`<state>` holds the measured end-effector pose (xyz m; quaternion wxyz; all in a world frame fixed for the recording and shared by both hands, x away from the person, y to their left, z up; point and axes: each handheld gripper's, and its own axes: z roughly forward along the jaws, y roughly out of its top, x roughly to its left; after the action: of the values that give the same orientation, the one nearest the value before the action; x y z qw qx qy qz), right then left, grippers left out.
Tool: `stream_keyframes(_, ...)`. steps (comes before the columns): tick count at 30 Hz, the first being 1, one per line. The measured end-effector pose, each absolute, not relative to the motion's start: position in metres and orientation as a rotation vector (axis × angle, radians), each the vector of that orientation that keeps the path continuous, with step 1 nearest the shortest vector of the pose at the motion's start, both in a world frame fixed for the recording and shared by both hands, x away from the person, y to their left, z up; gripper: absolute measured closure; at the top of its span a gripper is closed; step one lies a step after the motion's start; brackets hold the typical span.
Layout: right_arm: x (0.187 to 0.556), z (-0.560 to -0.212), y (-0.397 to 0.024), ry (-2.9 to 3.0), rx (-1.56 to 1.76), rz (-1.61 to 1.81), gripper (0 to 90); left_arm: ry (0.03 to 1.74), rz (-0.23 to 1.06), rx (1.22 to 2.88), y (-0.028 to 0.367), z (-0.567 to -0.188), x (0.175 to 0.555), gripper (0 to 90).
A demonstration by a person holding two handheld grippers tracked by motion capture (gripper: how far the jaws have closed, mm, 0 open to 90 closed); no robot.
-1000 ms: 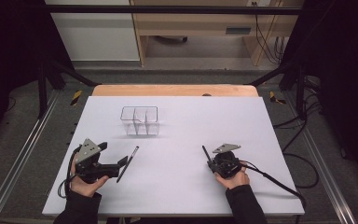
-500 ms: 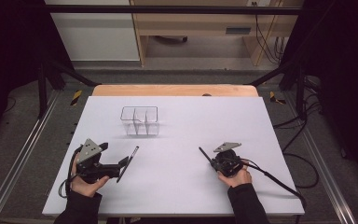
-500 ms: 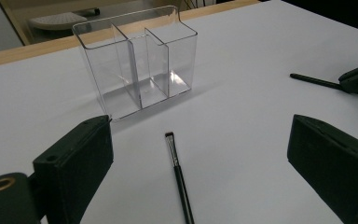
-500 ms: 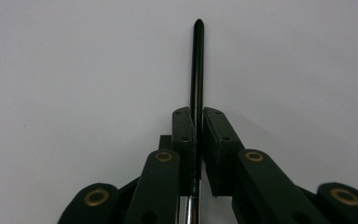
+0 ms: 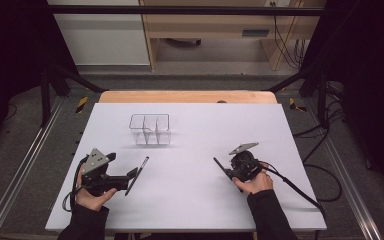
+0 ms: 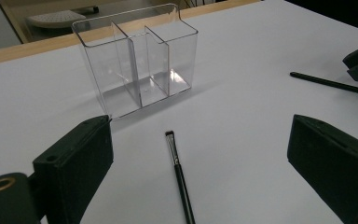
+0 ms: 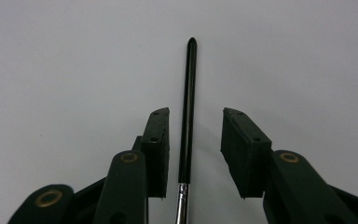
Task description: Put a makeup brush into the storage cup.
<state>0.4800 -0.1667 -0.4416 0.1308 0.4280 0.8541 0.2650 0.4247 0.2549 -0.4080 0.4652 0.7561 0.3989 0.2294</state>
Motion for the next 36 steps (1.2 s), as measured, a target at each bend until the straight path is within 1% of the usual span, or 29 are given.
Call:
stream_keyframes(10,0.493,-0.442,-0.155,2.579,1.277,0.609,63.4,0.979,0.563,1.864,0.254,-0.409,0.425,5.9)
stream_keyframes(19,0.493,-0.450,-0.151,2.626,1.274,0.532,70.6,0.981,0.561,1.866,0.254,-0.409,0.425,5.9)
stream_keyframes(29,0.491,-0.452,-0.149,2.646,1.271,0.512,81.6,0.980,0.560,1.869,0.254,-0.409,0.425,5.9)
stream_keyframes(36,0.492,-0.451,-0.149,2.652,1.290,0.509,84.0,0.976,0.560,1.874,0.252,-0.410,0.425,6.0)
